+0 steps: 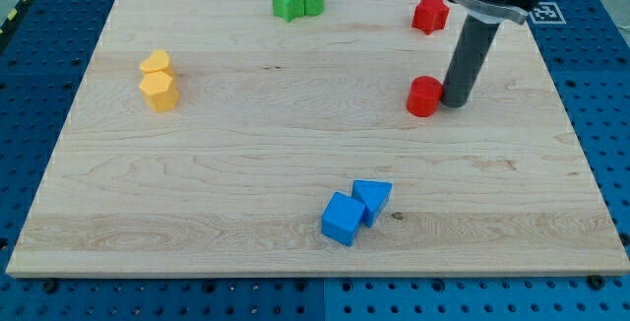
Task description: Point at the red star
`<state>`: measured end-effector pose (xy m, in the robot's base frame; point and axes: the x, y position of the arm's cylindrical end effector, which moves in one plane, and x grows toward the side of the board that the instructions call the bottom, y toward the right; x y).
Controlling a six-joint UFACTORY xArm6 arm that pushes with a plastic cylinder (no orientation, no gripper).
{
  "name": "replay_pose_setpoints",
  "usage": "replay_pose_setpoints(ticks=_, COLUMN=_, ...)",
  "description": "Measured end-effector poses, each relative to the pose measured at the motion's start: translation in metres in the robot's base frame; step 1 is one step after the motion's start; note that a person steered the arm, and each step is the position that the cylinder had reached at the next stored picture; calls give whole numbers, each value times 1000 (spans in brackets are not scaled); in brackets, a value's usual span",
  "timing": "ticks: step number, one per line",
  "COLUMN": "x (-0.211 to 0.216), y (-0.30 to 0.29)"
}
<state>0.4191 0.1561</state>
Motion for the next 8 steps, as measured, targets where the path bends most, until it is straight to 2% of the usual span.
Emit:
replay_pose_setpoints(ticks=3, x=-1, y=-49)
replay_pose_setpoints(ticks=4, x=1, y=-6)
replay_pose_setpoints(ticks=5, x=-8, y=100)
replay_pose_setpoints(ticks=6, x=-61, y=181)
replay_pose_setpoints(ticks=7, x=-100, y=189)
replay_pose_setpoints(ticks=8, x=-199, y=164)
